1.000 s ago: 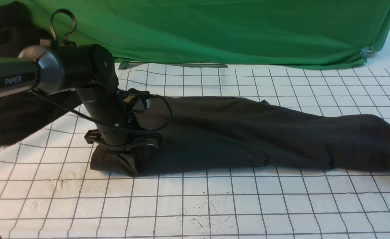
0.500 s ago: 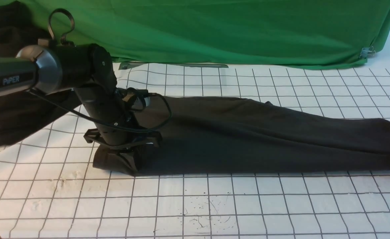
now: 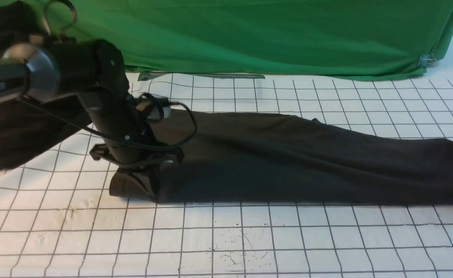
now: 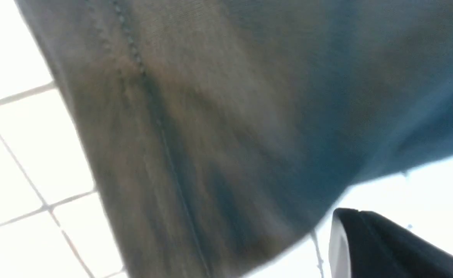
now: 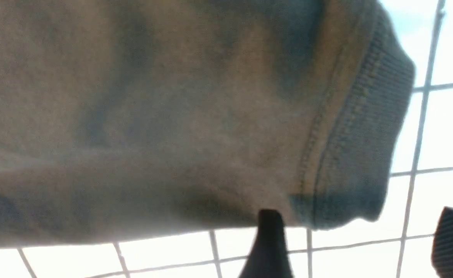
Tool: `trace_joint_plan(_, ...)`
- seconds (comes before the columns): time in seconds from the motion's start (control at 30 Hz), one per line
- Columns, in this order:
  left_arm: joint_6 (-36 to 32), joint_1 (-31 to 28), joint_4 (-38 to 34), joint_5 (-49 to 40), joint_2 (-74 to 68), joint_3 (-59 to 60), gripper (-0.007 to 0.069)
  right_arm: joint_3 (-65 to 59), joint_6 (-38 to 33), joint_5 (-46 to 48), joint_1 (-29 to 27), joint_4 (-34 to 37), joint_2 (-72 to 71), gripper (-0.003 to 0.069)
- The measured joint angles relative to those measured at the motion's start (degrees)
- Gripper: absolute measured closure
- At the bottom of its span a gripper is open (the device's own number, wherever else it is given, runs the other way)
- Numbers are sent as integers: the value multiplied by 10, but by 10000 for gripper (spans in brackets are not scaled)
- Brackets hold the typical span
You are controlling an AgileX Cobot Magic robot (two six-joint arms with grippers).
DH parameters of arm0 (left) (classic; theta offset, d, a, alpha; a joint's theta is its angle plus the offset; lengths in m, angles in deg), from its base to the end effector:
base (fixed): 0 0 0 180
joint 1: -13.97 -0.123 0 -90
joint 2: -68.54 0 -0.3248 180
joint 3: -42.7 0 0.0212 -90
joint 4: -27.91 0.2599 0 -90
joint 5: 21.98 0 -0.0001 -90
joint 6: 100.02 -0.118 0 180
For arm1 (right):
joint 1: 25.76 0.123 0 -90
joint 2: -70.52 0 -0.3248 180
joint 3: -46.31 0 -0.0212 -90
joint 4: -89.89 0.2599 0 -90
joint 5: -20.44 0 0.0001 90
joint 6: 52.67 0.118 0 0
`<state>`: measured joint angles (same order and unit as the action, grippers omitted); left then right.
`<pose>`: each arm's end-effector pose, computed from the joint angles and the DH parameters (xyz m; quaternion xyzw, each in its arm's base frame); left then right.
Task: Fold a long-sleeved shirt over a white checkered tablecloth.
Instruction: 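Pull the folded dark garment lengthwise by its ends to straighten it flat on the table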
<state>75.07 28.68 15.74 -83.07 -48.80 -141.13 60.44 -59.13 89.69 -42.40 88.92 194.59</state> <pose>0.3890 -0.1246 0.2119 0.1231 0.9867 -0.0988 0.0385 0.4163 -0.1264 0.2054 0.0858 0.9963 -0.0092 0.0053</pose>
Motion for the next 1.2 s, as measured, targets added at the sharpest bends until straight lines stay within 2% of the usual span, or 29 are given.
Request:
trace_joint_plan(0.07,2,0,0,5,33,0,629,0,27,0,2,0,-21,157)
trace_joint_plan(0.2,19,0,-2,56,73,-14,629,1,35,-25,25,17,-66,272)
trace_joint_plan(0.37,21,0,-17,90,14,-86,629,9,-92,-116,111,172,-64,601)
trace_joint_plan(0.47,21,-1,-2,97,-35,-117,629,23,-127,-155,153,211,-39,635)
trace_joint_plan(0.57,26,-8,6,95,-68,-142,629,46,-147,-190,195,221,-12,614)
trace_joint_plan(0.63,39,-20,9,97,-81,-156,629,73,-169,-200,223,222,12,561)
trace_joint_plan(0.67,55,-31,10,104,-85,-164,629,94,-186,-205,244,223,30,491)
trace_joint_plan(0.7,60,-35,10,107,-85,-166,629,100,-189,-206,249,224,36,470)
trace_joint_plan(0.77,78,-58,12,121,-86,-175,629,132,-203,-208,280,227,66,349)
trace_joint_plan(0.87,91,-87,15,142,-87,-177,613,162,-207,-217,305,228,93,251)
trace_joint_plan(1.0,78,-96,30,164,-94,-177,551,178,-207,-236,314,228,104,228)
trace_joint_plan(1.1,74,-95,34,205,-107,-177,428,181,-207,-247,315,226,106,223)
trace_joint_plan(1.13,72,-95,33,232,-116,-177,358,182,-207,-250,315,225,106,223)
trace_joint_plan(1.2,72,-95,32,247,-122,-177,316,182,-207,-250,315,222,106,223)
